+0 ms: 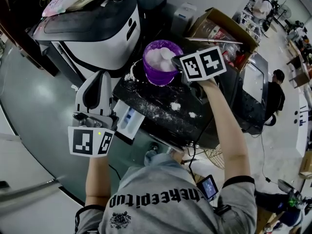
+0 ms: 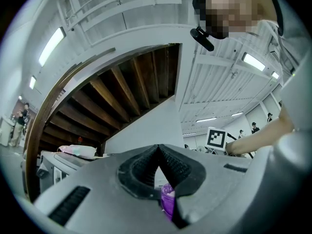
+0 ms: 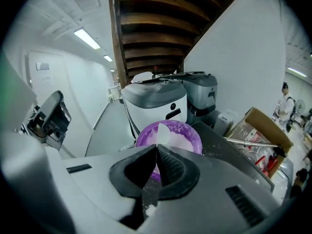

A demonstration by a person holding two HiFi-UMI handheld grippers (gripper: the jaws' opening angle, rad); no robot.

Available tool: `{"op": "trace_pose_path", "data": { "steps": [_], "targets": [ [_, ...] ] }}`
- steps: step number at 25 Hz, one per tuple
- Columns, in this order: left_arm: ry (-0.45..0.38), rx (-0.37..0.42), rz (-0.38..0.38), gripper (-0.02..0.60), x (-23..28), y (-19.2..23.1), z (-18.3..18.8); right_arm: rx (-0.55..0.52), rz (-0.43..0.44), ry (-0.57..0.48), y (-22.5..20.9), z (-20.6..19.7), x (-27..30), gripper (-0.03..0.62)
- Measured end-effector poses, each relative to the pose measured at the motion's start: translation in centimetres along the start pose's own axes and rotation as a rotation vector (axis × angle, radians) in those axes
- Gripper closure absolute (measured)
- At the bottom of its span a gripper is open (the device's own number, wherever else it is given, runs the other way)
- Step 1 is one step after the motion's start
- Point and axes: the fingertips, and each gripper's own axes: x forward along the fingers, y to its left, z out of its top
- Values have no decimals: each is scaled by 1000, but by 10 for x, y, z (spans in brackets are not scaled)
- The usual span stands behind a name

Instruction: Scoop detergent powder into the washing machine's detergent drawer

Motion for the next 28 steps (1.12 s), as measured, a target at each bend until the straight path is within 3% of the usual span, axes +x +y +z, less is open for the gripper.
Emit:
{"op": "trace_pose_path", "data": {
  "steps": [6,14,24,28],
  "targets": [
    [7,10,8,578,6,2,-7,58,67,157,-10,-3,29,588],
    [13,32,12,578,16,4,-16,43,69,309,-18,-7,58,588],
    [30,47,12,578,22,5,-27,-25,39,419,-22,-10,85,588],
    [32,47,22,578,21,8,-27,-15,71,424,-16,-9,89,588]
  ]
}}
